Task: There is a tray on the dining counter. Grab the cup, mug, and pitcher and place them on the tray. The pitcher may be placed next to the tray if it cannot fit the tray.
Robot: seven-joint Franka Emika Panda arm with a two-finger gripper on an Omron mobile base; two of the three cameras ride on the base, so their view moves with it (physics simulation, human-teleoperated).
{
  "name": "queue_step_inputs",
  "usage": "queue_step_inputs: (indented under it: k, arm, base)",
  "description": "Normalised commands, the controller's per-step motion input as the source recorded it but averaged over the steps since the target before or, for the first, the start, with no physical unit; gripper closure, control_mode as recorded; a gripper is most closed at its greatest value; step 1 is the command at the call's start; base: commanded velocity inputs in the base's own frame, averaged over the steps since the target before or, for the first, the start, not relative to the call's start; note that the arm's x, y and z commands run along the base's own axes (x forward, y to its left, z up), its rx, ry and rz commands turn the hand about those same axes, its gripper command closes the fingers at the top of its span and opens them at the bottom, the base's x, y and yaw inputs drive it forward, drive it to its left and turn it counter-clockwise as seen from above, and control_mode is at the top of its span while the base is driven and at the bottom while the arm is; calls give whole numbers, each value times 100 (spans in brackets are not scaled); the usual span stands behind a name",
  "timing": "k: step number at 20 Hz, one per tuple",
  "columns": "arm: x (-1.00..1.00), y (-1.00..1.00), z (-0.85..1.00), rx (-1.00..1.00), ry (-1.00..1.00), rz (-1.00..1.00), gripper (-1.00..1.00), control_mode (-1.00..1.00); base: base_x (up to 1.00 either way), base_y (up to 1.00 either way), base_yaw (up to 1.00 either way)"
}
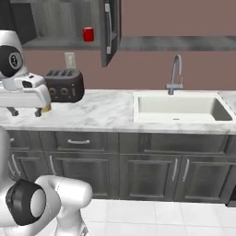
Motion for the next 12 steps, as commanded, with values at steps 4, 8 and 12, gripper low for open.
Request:
queue_step_inputs:
  k: [4, 8, 12]
  arm:
    - [0, 0, 0, 0, 0, 0, -100, 100]
    - [0, 0, 0, 0, 0, 0, -100, 100]
    - [0, 0, 0, 0, 0, 0, -100, 100]
  base:
    - [74, -1, 6]
    - [84, 0, 6]
    - [79, 0, 5]
